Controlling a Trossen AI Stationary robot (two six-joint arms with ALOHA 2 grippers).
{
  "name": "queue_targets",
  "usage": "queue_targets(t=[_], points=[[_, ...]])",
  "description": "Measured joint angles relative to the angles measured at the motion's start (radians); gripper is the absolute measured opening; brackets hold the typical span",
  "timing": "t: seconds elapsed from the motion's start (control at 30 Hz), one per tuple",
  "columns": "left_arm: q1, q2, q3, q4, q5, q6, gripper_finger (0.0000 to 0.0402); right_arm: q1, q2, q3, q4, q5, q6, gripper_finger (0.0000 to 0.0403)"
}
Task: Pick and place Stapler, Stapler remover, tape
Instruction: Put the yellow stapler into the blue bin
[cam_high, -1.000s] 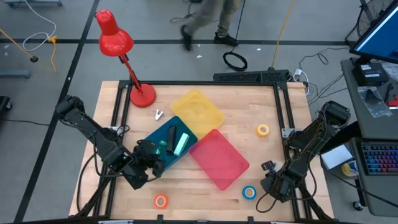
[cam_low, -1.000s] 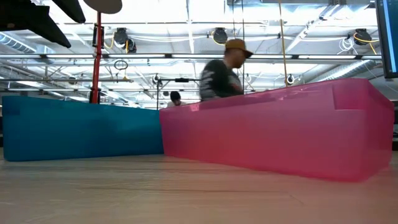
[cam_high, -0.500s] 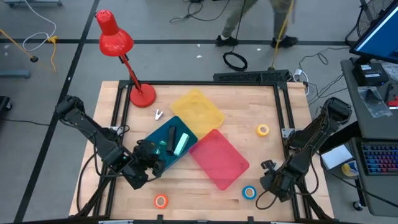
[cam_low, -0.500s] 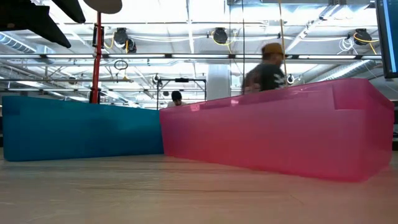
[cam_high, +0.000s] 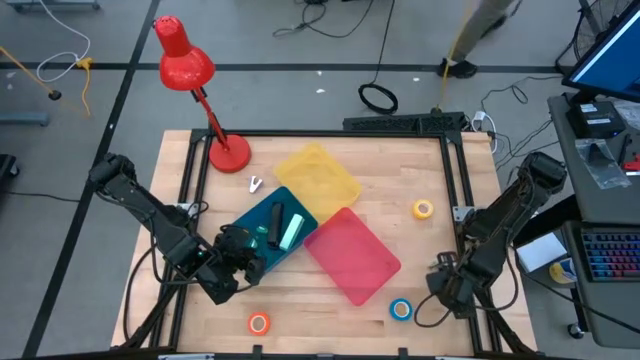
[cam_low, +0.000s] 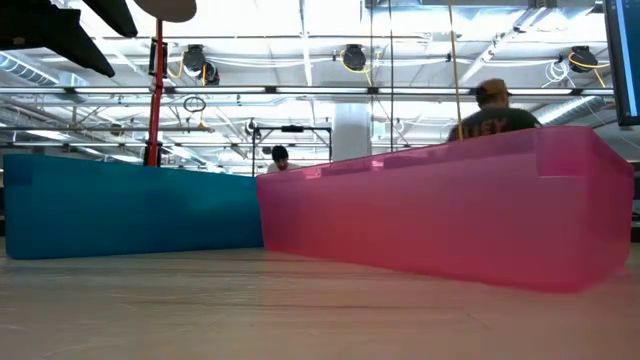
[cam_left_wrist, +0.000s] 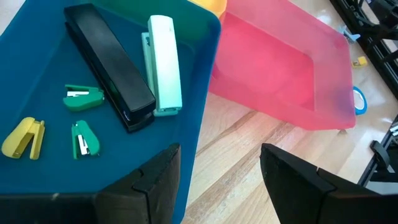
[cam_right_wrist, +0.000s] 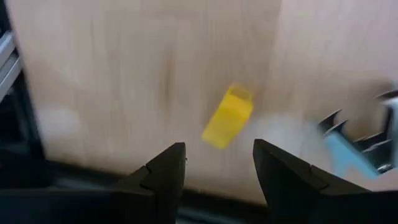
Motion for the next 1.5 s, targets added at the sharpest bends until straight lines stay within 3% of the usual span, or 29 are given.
queue_targets(t=[0.27,0.5,0.8,0.97,1.13,1.37,1.5], points=[[0.000,0.000,0.000,-0.001,-0.001,-0.001,0.0218,0.004,0.000,0.000,0.005,0.080,0.032,0.0181],[0.000,0.000,0.000,-0.001,-0.001,-0.002,0.0218,0.005,0.000,-0.006,0.024,0.081,0.076,0.0181],[0.000,0.000,0.000,-0.009,-0.001,-0.003,0.0218,0.005,-0.003,-0.163,0.313,0.025,0.213,0.0180],[0.000,0.000,0.000,-0.024,-0.001,-0.016,0.0219,0.004,-0.003,-0.223,0.341,0.020,0.256,0.0178],[0.000,0.000,0.000,-0.025,-0.001,-0.016,0.0218,0.004,-0.003,-0.231,0.336,0.025,0.237,0.0151],[0.000,0.000,0.000,-0.025,-0.001,-0.011,0.0218,0.002,-0.018,-0.233,0.332,0.029,0.201,0.0070],[0.000,0.000,0.000,-0.028,-0.001,-0.008,0.0218,0.001,-0.069,-0.236,0.355,0.037,0.186,0.0062]])
